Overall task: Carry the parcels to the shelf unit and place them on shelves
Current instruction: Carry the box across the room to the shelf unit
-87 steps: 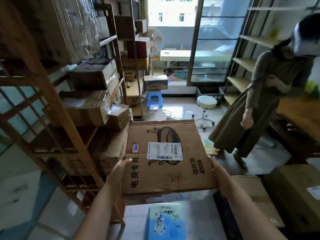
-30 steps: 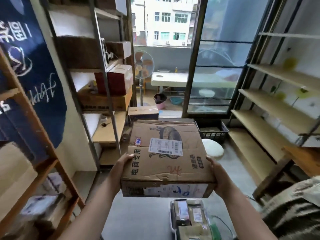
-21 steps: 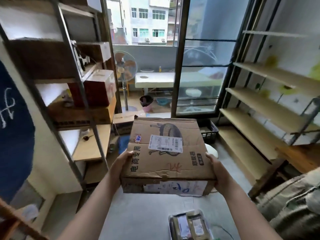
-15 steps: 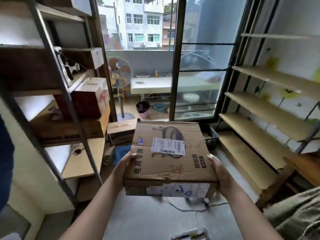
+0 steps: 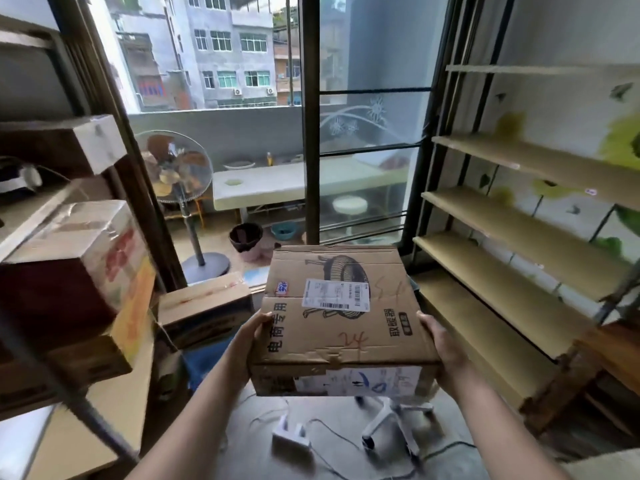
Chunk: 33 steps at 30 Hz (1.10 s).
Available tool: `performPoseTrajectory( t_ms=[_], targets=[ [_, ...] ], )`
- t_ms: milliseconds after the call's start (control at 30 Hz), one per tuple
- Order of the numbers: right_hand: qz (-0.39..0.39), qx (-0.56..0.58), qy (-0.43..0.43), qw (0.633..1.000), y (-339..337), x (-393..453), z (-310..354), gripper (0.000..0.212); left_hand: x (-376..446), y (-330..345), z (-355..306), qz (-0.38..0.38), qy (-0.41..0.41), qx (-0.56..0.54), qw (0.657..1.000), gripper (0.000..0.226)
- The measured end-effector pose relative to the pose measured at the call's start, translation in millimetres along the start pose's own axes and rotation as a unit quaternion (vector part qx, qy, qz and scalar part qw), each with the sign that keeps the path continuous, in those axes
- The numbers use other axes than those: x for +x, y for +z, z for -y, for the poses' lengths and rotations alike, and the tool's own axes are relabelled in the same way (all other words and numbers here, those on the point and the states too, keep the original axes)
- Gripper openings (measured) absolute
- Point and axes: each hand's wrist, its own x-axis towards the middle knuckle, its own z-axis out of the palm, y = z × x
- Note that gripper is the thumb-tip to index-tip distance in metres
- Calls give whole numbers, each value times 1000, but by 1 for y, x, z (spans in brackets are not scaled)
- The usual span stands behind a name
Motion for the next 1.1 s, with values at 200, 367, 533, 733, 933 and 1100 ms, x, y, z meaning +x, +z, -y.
performPoseTrajectory(
  t_ms=[200, 367, 533, 733, 933, 1100],
  targets=[
    [-69, 23, 5, 997, 0, 84, 12, 50, 102, 19, -49, 18, -17, 45, 999, 37],
    [-131, 79, -32, 988, 6, 158, 26, 44, 201, 40, -100, 77, -37, 87, 993, 31],
    [-180, 117, -68, 974, 11, 207, 53, 40, 278, 69, -149, 130, -54, 119, 983, 23],
    [-256, 112, -65, 958, -10, 258, 66, 37, 357, 110, -170, 168, -97, 158, 968, 23],
    [-321, 128, -85, 934, -52, 322, 91, 42, 445, 165, -180, 188, -116, 209, 953, 21],
    [-400, 115, -84, 906, -90, 386, 115, 31, 529, 224, -181, 190, -121, 220, 949, 24]
  ],
)
